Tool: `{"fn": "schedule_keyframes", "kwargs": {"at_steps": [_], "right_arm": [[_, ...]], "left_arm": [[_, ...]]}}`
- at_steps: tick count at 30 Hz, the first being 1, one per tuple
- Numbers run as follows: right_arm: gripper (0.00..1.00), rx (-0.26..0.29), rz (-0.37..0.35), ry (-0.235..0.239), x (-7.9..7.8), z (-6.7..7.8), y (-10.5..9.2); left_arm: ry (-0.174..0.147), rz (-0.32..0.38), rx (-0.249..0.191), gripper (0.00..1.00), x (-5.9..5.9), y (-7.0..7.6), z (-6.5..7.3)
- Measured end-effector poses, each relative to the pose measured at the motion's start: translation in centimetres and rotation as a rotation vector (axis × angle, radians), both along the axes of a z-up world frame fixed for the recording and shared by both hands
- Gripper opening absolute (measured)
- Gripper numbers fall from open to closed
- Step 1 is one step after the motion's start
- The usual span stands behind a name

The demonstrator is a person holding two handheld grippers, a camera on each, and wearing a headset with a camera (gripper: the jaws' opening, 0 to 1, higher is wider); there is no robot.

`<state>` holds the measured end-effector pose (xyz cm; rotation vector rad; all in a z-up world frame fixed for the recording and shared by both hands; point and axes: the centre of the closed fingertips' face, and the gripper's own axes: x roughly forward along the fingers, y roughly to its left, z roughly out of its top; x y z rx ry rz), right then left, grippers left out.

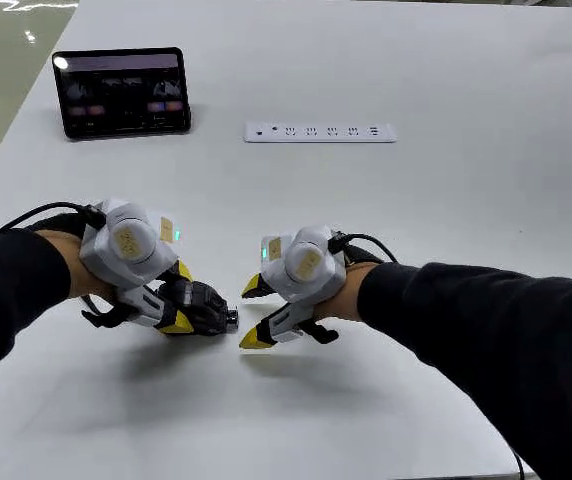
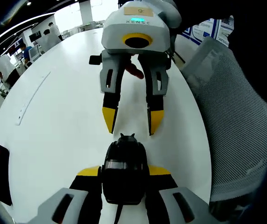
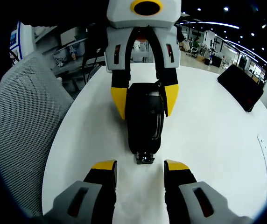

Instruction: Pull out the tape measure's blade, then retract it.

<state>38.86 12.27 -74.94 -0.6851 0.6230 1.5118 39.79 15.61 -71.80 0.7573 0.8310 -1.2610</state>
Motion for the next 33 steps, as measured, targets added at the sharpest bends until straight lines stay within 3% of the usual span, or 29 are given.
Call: {"fn": "schedule_keyframes", "kwargs": {"at_steps": [5, 7, 8, 9, 11, 13, 24, 33], "right_arm": [[0.20, -0.007, -0.026, -0.022, 0.8, -0.3, 0.7], [0.19, 0.019, -0.061, 0.011, 1.0, 0.0, 1.0], [0.18, -0.001, -0.058, 0.015, 1.0, -0.3, 0.8], [0.16, -0.019, -0.033, -0.012, 1.0, -0.6, 0.6], [0.12, -0.016, -0.007, -0.008, 0.5, -0.8, 0.9], [0.11, -0.024, -0.002, -0.025, 0.7, -0.8, 0.9], [0.08, -0.019, -0.026, 0.003, 0.9, -0.7, 0.5], [0.07, -0.033, -0.031, 0.011, 1.1, -0.8, -0.3]], "left_arm": [[0.007, 0.017, -0.005, 0.32, 0.1, 0.0, -0.1], [0.003, 0.012, 0.001, 0.32, 0.0, -0.1, -0.2], [0.003, 0.013, 0.002, 0.32, -0.1, -0.1, -0.2], [0.004, 0.015, 0.002, 0.32, 0.0, 0.0, -0.2], [0.007, 0.017, 0.001, 0.32, 0.0, 0.0, -0.2], [0.008, 0.019, -0.001, 0.32, 0.0, -0.1, -0.3], [0.005, 0.023, 0.000, 0.32, 0.1, -0.1, -0.2], [0.020, 0.037, 0.007, 0.32, 0.1, -0.1, -0.3]]}}
